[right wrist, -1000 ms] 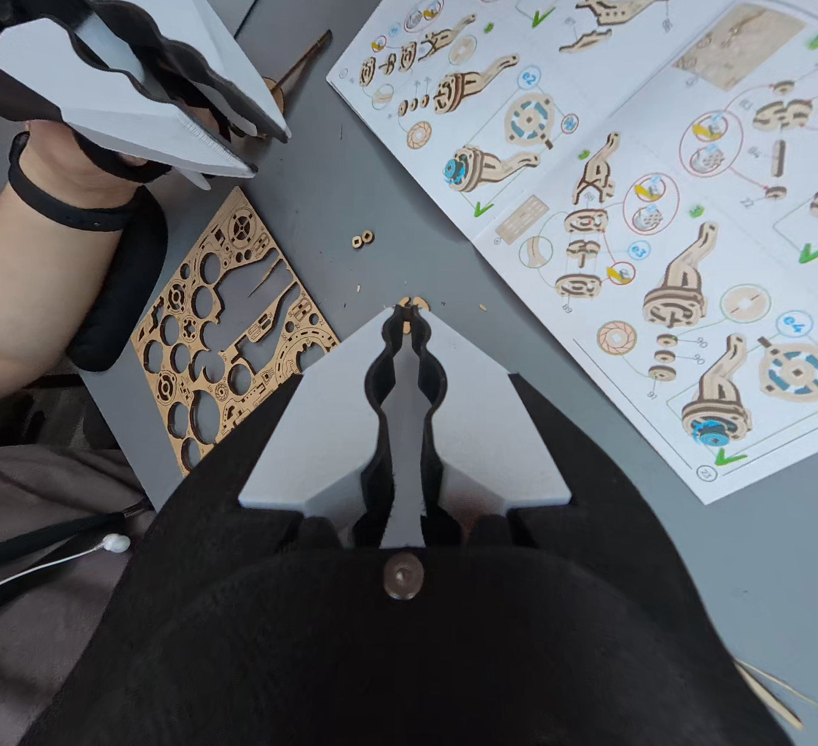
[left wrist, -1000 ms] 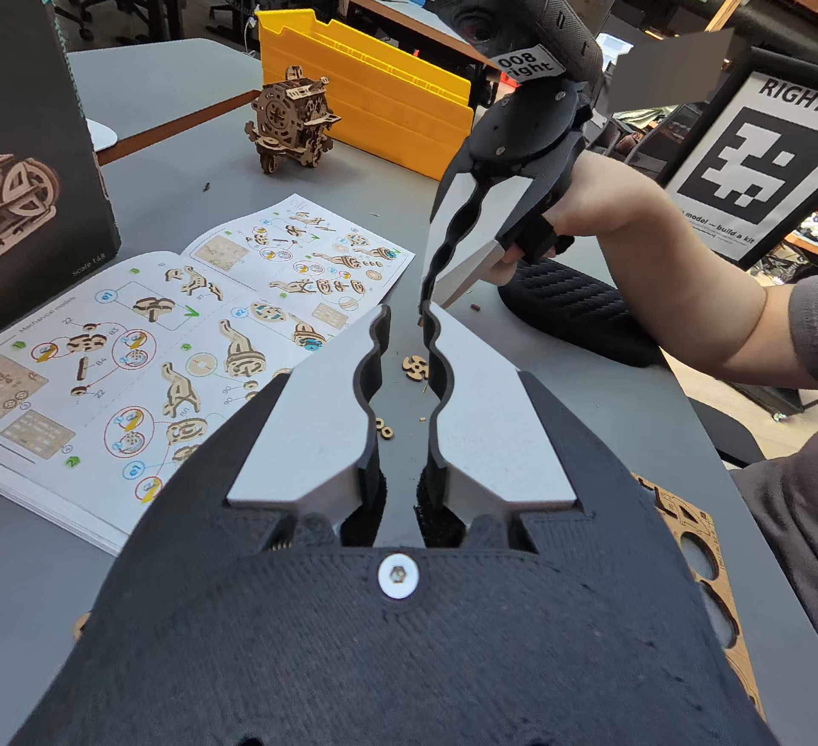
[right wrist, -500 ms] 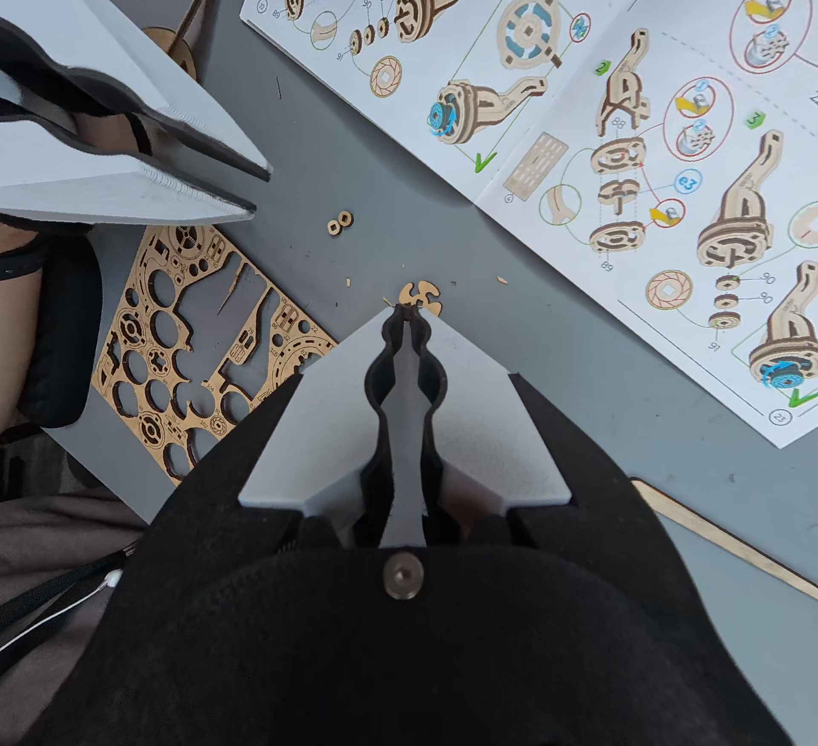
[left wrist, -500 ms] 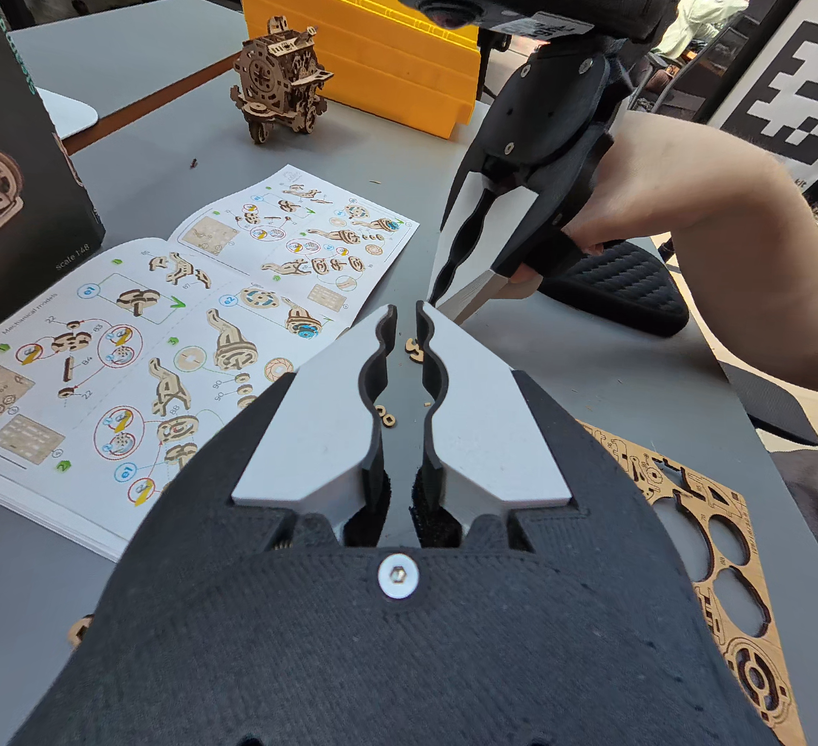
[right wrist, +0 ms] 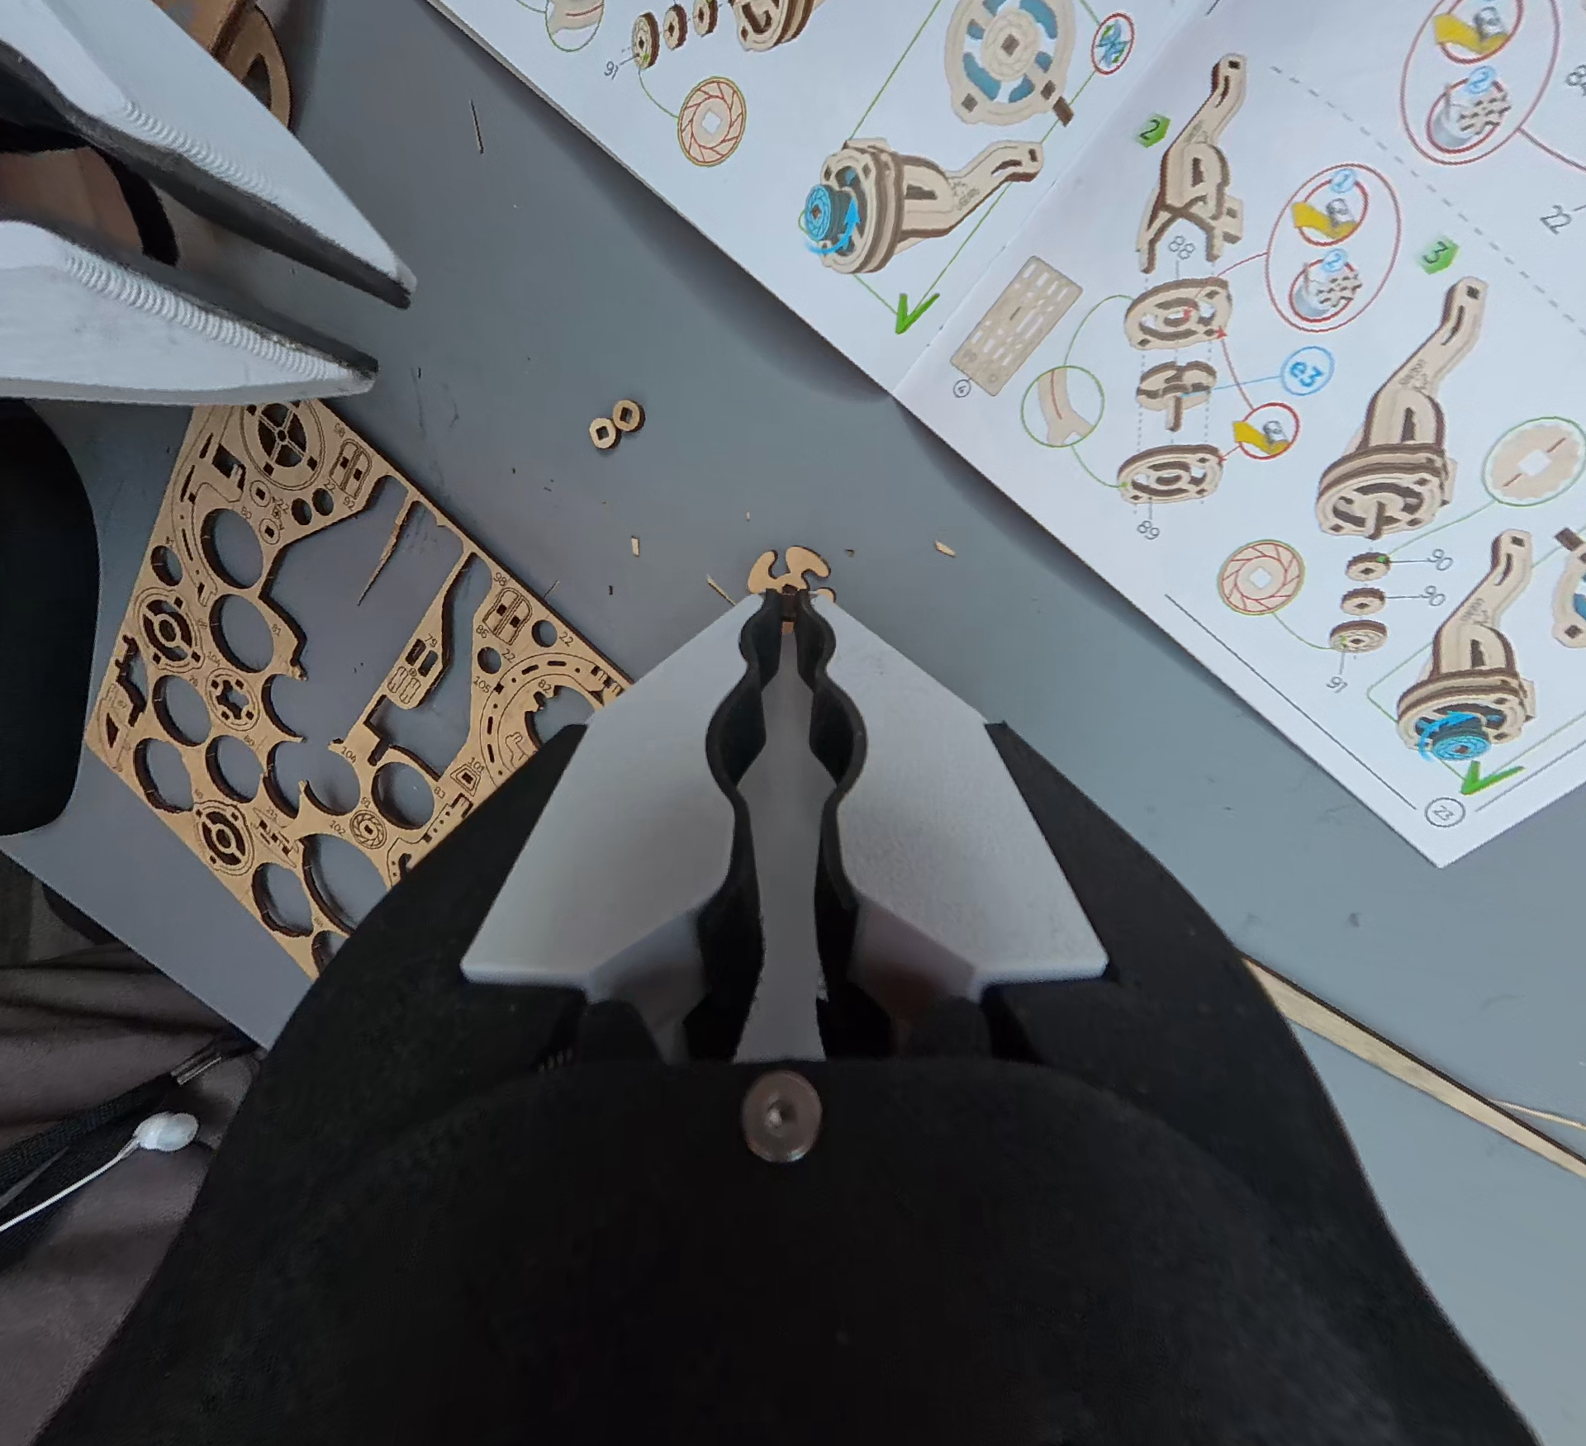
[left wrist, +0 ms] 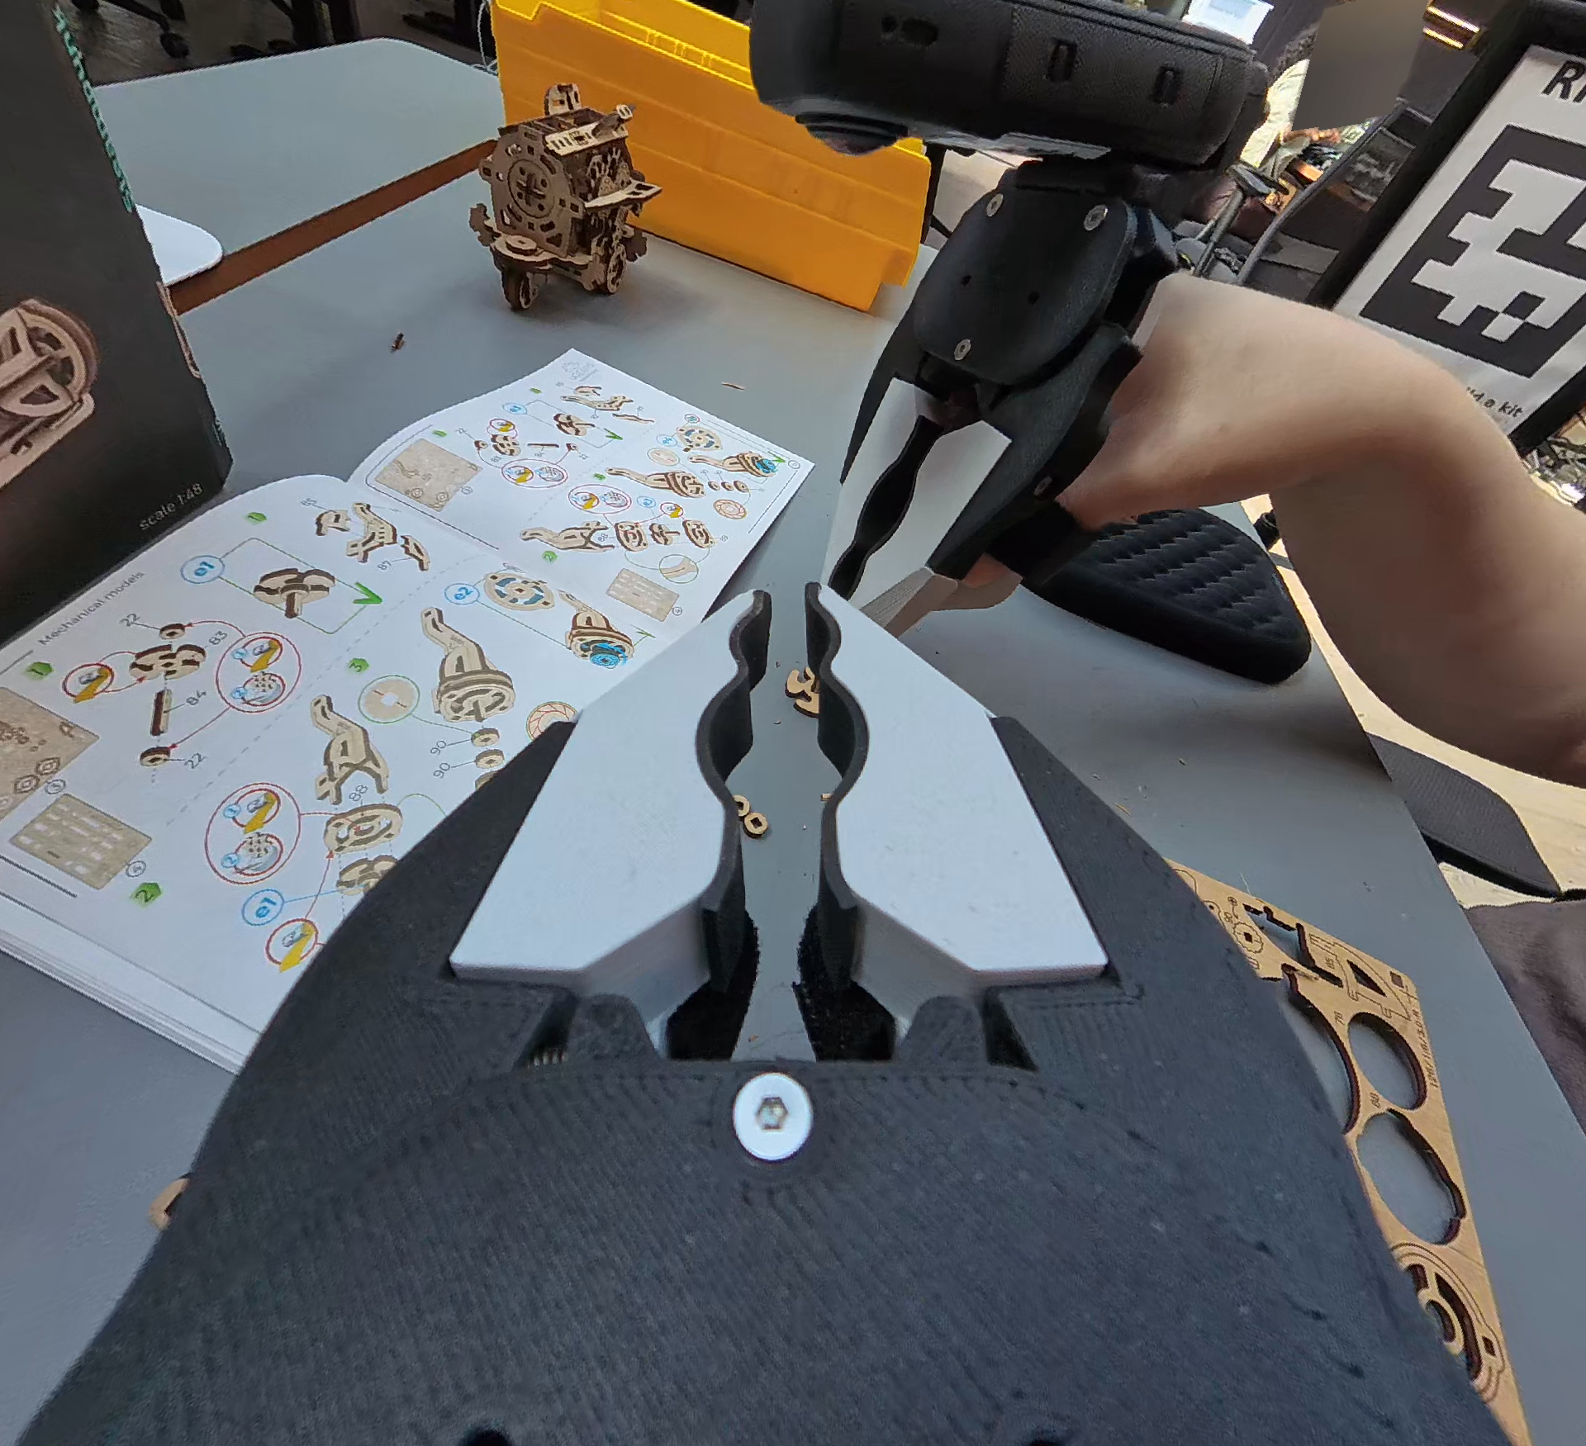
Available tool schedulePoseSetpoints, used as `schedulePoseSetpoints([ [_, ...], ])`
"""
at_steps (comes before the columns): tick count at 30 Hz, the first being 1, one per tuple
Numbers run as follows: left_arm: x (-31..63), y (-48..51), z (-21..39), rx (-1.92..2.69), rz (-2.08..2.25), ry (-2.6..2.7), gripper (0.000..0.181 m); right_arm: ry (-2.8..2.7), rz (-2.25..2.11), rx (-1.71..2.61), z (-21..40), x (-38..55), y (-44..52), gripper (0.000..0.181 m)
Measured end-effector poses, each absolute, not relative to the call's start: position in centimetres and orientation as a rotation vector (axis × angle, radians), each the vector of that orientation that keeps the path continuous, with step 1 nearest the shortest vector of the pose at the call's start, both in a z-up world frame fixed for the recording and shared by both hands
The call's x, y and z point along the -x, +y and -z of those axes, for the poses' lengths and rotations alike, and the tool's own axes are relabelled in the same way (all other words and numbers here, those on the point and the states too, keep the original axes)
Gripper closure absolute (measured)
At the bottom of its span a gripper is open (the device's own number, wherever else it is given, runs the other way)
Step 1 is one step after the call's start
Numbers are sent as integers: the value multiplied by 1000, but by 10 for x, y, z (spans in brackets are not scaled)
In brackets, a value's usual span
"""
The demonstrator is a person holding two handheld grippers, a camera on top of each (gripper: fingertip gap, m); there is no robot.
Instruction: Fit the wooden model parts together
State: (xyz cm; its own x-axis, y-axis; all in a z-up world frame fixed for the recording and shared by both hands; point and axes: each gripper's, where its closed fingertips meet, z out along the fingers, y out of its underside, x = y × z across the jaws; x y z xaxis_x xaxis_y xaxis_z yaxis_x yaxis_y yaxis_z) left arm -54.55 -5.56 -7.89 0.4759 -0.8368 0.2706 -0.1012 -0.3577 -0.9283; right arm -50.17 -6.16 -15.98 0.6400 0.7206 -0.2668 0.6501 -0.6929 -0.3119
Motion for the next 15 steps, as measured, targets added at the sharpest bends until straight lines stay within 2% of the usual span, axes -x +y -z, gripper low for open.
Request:
schedulePoseSetpoints([
  [15, 545, -56, 80, 1778, 977, 799, 175, -1255, -308, 2664, 159, 498, -58, 179],
])
